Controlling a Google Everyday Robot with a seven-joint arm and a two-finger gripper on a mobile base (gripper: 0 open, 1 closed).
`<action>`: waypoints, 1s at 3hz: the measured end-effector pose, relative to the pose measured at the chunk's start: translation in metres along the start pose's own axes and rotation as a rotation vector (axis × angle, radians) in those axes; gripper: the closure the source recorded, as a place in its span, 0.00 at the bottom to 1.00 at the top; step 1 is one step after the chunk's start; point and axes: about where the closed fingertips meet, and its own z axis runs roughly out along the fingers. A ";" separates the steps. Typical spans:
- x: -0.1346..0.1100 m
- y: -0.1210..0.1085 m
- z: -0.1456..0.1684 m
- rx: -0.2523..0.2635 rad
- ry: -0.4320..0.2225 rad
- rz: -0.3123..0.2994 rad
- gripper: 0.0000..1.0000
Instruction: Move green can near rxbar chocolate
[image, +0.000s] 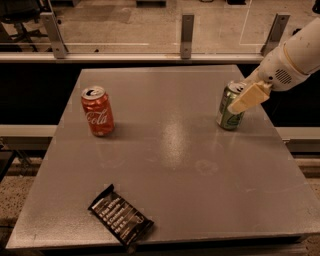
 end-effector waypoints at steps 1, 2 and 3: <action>-0.005 0.004 0.006 -0.017 -0.007 -0.013 0.70; -0.012 0.007 0.005 -0.022 -0.008 -0.028 0.94; -0.033 0.021 0.001 -0.037 -0.019 -0.069 1.00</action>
Offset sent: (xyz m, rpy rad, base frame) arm -0.0008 0.0185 0.0078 -0.0006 -0.0076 0.0477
